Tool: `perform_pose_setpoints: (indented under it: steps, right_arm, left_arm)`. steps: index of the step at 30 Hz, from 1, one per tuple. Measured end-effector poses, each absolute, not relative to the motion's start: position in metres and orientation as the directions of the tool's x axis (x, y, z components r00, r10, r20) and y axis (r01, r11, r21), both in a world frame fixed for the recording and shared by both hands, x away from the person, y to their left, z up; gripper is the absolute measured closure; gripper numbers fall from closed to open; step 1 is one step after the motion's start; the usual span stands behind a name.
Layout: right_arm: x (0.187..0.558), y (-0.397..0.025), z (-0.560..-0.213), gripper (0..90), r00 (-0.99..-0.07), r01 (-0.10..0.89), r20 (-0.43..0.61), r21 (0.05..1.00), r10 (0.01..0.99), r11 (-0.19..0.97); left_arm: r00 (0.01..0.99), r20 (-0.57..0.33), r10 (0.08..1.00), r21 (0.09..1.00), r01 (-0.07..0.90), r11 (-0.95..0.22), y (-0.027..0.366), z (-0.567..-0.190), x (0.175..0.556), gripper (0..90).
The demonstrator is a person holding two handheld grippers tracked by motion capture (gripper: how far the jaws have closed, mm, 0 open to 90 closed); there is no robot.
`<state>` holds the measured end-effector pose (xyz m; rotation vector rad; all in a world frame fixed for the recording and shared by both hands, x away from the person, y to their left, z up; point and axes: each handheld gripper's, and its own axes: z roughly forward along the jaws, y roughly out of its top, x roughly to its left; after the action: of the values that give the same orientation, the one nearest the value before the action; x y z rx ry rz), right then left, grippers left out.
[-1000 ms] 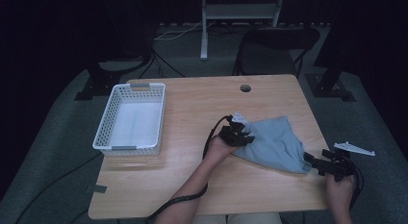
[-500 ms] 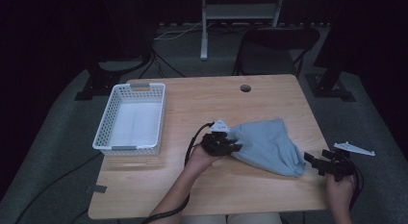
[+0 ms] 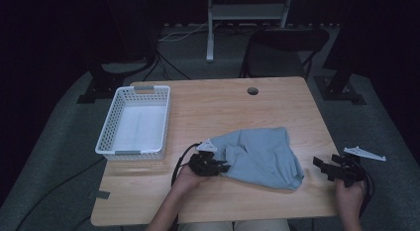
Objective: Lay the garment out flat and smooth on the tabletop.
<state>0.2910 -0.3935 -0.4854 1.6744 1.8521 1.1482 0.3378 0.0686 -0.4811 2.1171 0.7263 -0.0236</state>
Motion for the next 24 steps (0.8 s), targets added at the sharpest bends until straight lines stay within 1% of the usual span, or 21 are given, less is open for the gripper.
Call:
perform_pose_setpoints:
  steps: [4,5,7,10,11,14,19,24]
  right_arm:
    - [0.291,-0.393,-0.486,14.0,-0.211,0.632,0.232,0.773,0.950,-0.048]
    - [0.291,-0.393,-0.486,14.0,-0.211,0.633,0.232,0.773,0.950,-0.048]
    - [0.291,-0.393,-0.486,14.0,-0.212,0.633,0.233,0.773,0.949,-0.048]
    - [0.292,-0.393,-0.486,14.0,-0.214,0.634,0.229,0.772,0.950,-0.043]
    - [0.292,-0.393,-0.486,14.0,-0.215,0.635,0.228,0.771,0.950,-0.042]
    - [0.292,-0.393,-0.486,14.0,-0.215,0.635,0.229,0.771,0.950,-0.042]
    - [0.292,-0.393,-0.486,14.0,-0.216,0.636,0.230,0.771,0.949,-0.042]
    - [0.292,-0.393,-0.486,14.0,-0.218,0.637,0.233,0.770,0.948,-0.042]
  left_arm:
    - [0.822,-0.280,0.496,0.730,0.518,-0.445,0.068,-0.475,0.339,75.1]
    - [0.818,-0.283,0.501,0.737,0.519,-0.432,0.069,-0.471,0.339,71.9]
    - [0.797,-0.279,0.536,0.758,0.526,-0.386,0.073,-0.461,0.341,57.1]
    - [0.756,-0.305,0.579,0.764,0.557,-0.325,0.079,-0.447,0.351,45.3]
    - [0.746,-0.311,0.589,0.762,0.566,-0.315,0.079,-0.445,0.355,44.4]
    - [0.720,-0.343,0.603,0.742,0.602,-0.296,0.075,-0.443,0.369,44.4]
    - [0.691,-0.408,0.597,0.695,0.659,-0.287,0.059,-0.452,0.392,44.9]
    - [0.713,-0.424,0.559,0.671,0.661,-0.335,0.042,-0.457,0.400,56.7]
